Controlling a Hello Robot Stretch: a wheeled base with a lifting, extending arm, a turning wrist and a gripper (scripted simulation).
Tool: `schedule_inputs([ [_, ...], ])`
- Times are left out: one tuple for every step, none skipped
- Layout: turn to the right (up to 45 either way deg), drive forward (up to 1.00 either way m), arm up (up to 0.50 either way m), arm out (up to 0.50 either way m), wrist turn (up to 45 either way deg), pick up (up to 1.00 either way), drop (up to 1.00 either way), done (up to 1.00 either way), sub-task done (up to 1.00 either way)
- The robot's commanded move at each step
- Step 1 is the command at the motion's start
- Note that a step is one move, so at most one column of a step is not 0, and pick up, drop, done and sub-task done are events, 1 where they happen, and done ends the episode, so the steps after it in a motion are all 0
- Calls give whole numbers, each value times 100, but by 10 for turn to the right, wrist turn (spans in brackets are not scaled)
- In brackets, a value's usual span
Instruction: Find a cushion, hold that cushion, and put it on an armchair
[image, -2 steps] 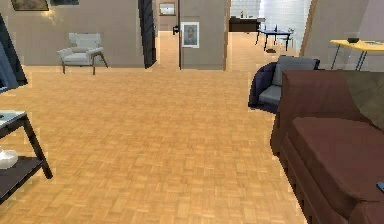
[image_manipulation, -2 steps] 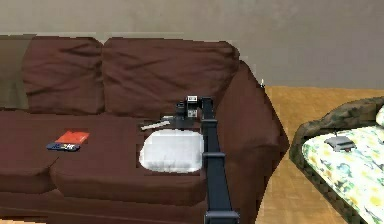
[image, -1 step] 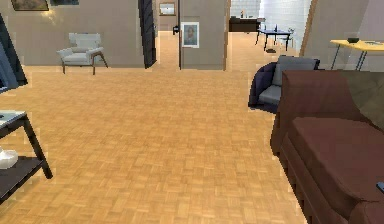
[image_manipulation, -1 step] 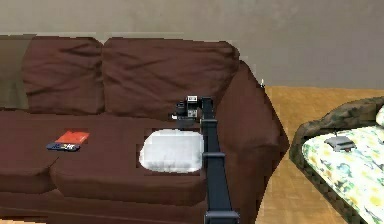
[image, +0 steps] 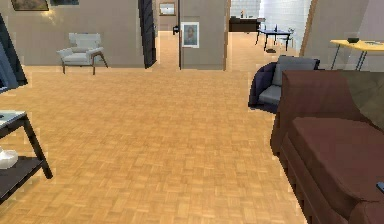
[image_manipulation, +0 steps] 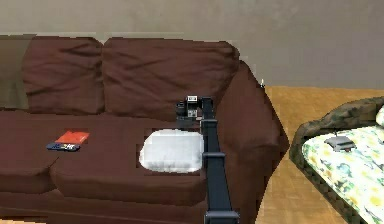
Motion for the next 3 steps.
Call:
schedule_inputs([
  [0, 0, -30, 0, 0, 0, 0, 0, 0],
  [0, 0, 0, 0, 0, 100, 0, 0, 0],
  [0, 0, 10, 0, 0, 0, 0, 0, 0],
])
